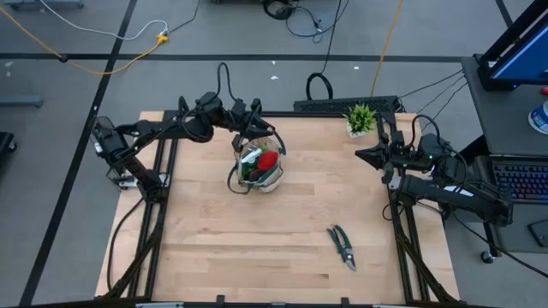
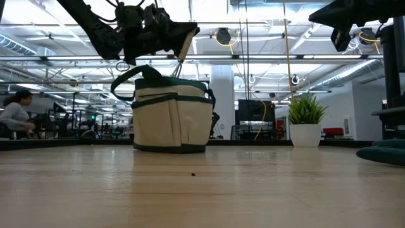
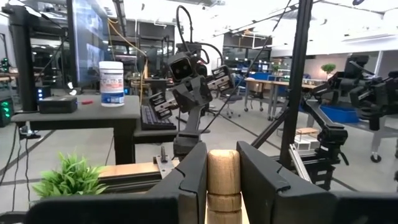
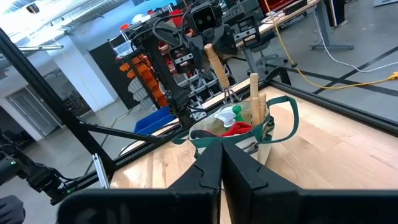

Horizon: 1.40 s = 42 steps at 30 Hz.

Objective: Pick & Place Garden tools in Gardening bag
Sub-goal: Put the hand rake into the gardening bag

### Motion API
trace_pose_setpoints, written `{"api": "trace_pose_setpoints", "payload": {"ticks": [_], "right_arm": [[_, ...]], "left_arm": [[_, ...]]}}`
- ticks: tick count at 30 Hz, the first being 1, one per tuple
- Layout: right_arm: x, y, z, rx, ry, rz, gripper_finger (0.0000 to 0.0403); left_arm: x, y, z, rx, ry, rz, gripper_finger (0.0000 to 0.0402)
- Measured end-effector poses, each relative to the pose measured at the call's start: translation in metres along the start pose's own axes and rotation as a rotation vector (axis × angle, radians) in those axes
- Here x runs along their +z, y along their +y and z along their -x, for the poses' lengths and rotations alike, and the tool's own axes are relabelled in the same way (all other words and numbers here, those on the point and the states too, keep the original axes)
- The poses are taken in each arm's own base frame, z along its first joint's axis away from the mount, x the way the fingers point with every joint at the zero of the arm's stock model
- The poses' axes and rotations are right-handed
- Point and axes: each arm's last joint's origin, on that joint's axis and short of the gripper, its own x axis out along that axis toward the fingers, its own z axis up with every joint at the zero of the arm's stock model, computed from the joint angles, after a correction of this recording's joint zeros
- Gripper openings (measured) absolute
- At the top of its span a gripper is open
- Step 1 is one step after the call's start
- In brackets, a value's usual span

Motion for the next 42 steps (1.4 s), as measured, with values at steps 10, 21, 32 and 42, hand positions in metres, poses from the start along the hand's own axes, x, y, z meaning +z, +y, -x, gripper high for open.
{"api": "trace_pose_setpoints", "payload": {"ticks": [10,21,32,42], "right_arm": [[0.000,0.000,0.000,0.000,0.000,0.000,0.0000],[0.000,0.000,0.000,0.000,0.000,-0.017,0.0000],[0.000,0.000,0.000,0.000,0.001,-0.006,0.0000],[0.000,0.000,0.000,0.000,0.001,0.008,0.0000]], "left_arm": [[0.001,0.001,0.002,0.014,-0.008,-0.002,0.0069],[0.012,-0.016,-0.015,-0.018,-0.106,0.197,0.0069],[-0.013,-0.033,-0.043,0.127,0.012,0.257,0.0069],[-0.030,-0.040,-0.051,0.196,0.133,0.173,0.0069]]}}
